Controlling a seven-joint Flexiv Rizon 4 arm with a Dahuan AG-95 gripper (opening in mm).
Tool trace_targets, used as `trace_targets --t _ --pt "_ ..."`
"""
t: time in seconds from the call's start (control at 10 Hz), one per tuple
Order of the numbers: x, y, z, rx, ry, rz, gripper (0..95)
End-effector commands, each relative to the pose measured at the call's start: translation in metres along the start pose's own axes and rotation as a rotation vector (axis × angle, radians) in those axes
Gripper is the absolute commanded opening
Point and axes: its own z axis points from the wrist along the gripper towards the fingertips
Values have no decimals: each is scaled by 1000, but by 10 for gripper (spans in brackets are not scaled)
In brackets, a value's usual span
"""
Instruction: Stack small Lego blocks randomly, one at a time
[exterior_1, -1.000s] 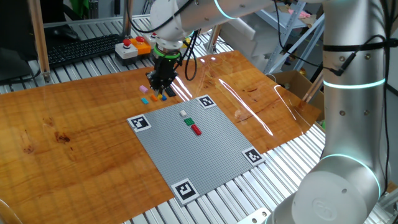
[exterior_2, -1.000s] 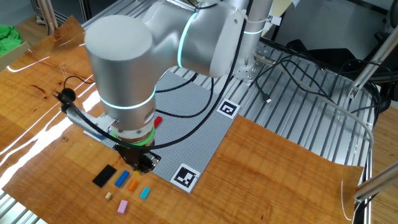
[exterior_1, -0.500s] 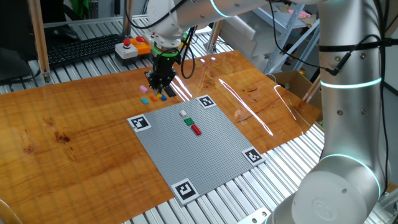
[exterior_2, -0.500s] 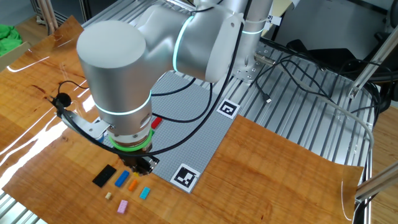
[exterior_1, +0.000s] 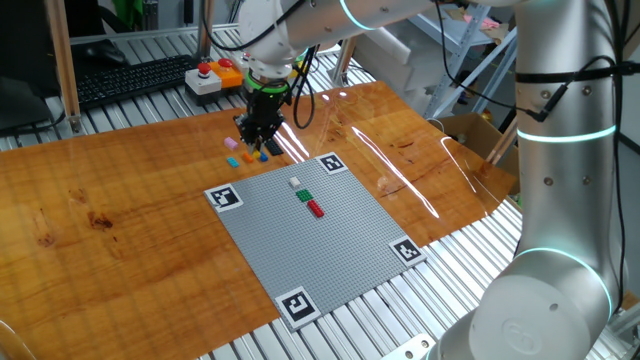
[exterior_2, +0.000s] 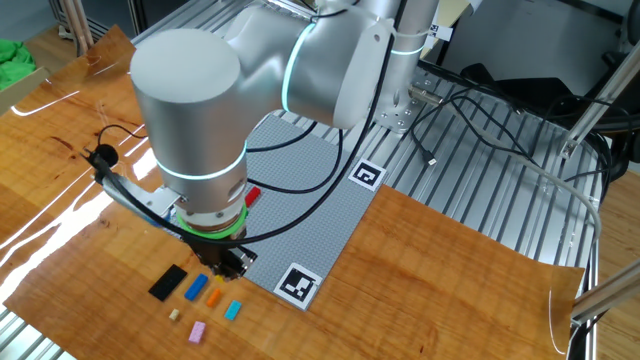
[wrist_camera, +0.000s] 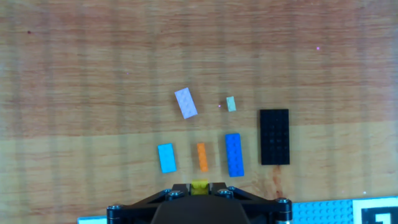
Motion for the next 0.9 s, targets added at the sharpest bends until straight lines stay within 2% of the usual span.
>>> trace_targets --t 0.1,0.3,0.5,0.8,0.9 --pt "-1 0 1 0 -7 11 0" --pt "-1 0 1 0 -9 16 0" --pt "-1 0 1 1 -27 20 0" --pt "-1 0 1 5 -34 24 0" --pt "-1 0 1 -2 -29 29 0"
